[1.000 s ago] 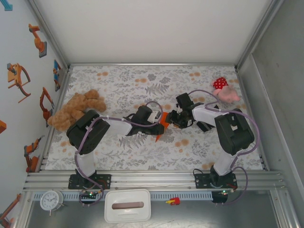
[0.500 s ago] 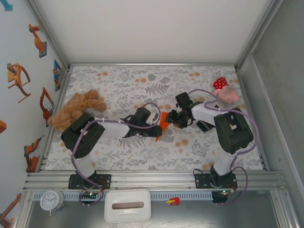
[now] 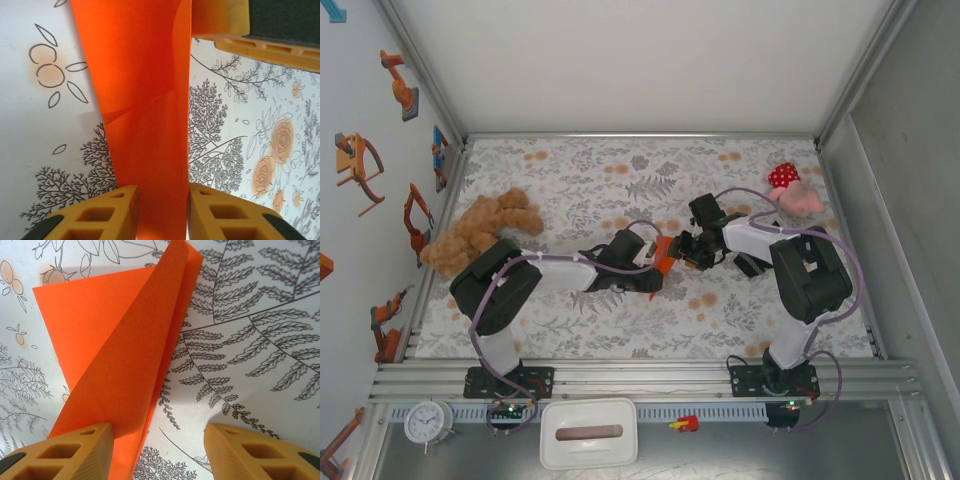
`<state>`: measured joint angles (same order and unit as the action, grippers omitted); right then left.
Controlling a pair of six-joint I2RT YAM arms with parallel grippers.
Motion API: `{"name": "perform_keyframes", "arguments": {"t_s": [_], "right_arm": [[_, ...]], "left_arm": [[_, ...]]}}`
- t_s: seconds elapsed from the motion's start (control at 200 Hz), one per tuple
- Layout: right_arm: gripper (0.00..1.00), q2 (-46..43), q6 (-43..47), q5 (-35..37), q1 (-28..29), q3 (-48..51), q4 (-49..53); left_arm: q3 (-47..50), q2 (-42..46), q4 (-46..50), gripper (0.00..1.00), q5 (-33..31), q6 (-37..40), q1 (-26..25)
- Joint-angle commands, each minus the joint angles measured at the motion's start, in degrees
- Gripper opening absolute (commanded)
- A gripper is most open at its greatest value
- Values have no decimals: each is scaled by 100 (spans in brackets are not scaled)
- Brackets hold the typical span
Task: Fold a paper plane with a square sheet of paper (pick it up from the middle)
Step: Fold the wing for the fifth time at the center of the table.
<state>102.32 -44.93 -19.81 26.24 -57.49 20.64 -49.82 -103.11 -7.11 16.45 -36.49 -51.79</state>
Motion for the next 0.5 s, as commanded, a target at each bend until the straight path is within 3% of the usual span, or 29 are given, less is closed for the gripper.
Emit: {"name": "perform_keyframes", "arguments": {"t_s": [0.0, 0.31, 0.491], "right_arm": [[53, 623, 11, 654, 48, 256, 130], [53, 461, 137, 537, 48, 196, 116], [53, -275, 484, 417, 48, 108, 107]], "left_arm": [[-11, -183, 423, 28, -227, 164, -25], [126, -385, 140, 20, -59, 126, 36], [221, -405, 44, 19, -34, 60, 90]]}}
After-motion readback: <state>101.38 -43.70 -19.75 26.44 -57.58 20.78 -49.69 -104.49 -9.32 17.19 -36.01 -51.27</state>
